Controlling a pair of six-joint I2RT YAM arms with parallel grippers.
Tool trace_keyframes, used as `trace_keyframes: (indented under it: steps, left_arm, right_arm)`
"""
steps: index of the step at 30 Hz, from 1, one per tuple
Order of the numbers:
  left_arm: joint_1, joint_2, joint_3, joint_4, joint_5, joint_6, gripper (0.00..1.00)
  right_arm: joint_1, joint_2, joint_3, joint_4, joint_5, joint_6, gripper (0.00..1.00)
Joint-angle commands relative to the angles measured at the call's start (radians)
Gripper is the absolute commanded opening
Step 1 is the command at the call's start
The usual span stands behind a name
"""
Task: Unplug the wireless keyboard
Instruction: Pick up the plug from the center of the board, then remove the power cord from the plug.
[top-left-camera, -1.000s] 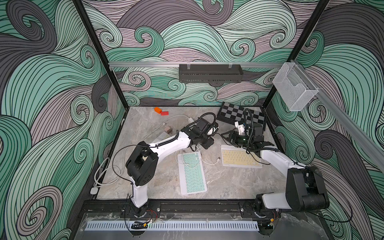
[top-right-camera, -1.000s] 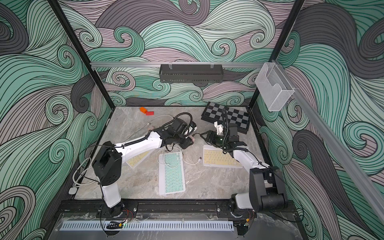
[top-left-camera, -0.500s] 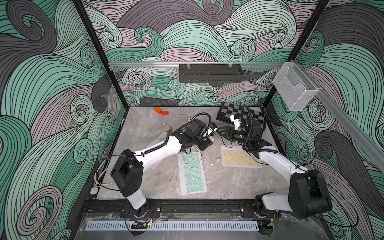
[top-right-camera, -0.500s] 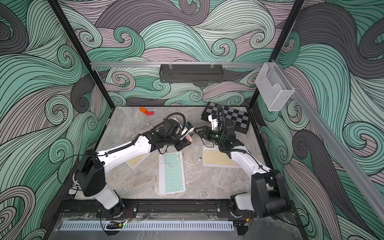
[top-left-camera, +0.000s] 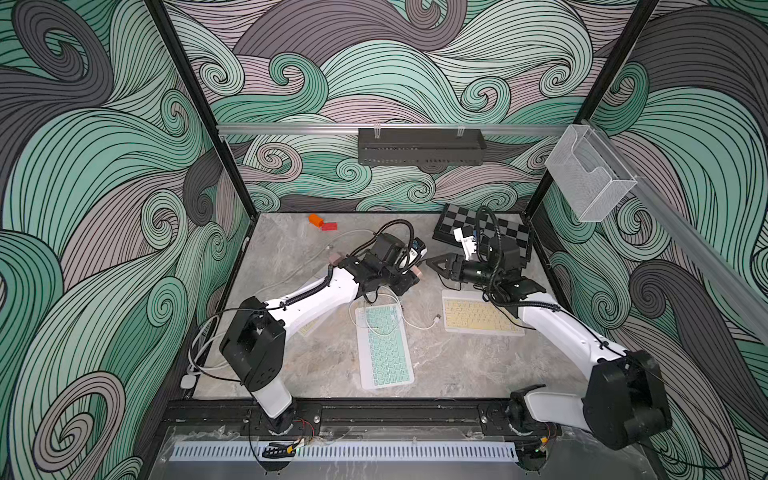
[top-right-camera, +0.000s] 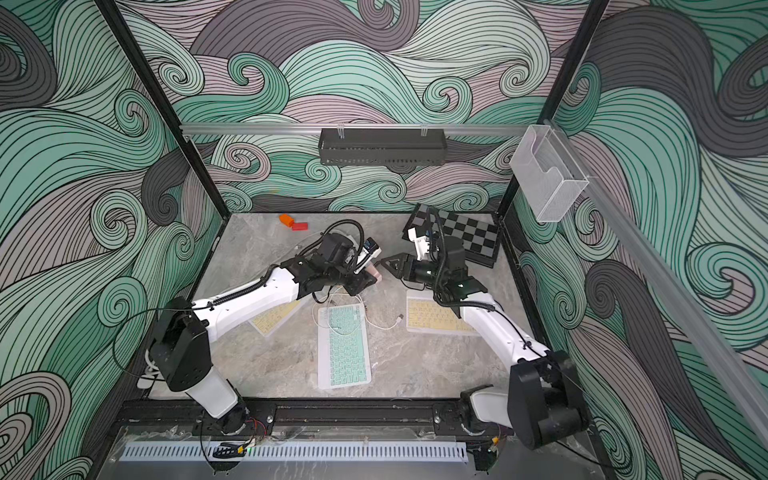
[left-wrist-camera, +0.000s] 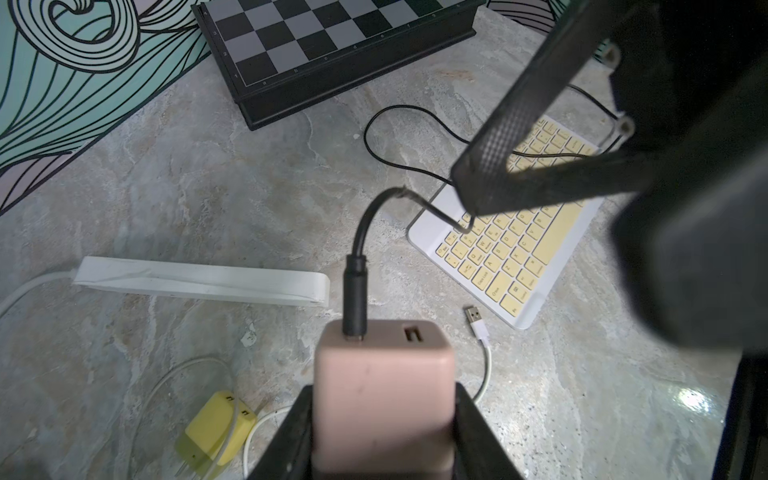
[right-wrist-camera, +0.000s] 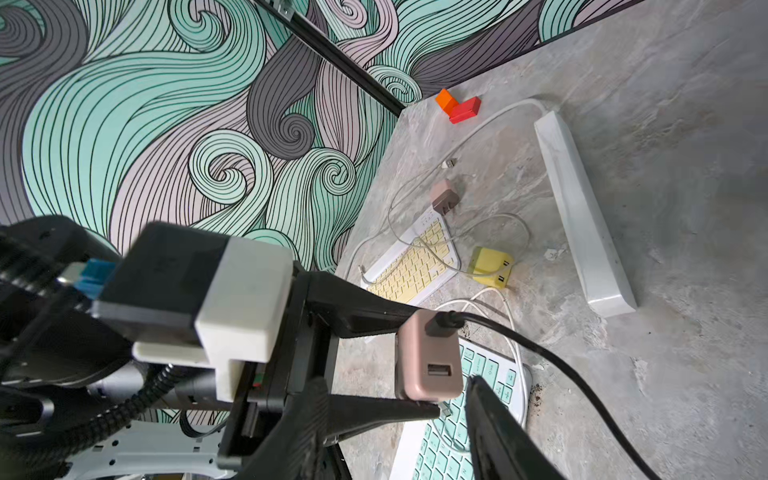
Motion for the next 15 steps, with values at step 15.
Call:
trace_keyframes:
  steps: [15]
  left_arm:
    - [0.04,-0.052,0.031,0.064,0.239,-0.019,0.0]
  right_arm:
    - [0.018,0.083,0.055,0.049,-0.081,-0.03,0.42]
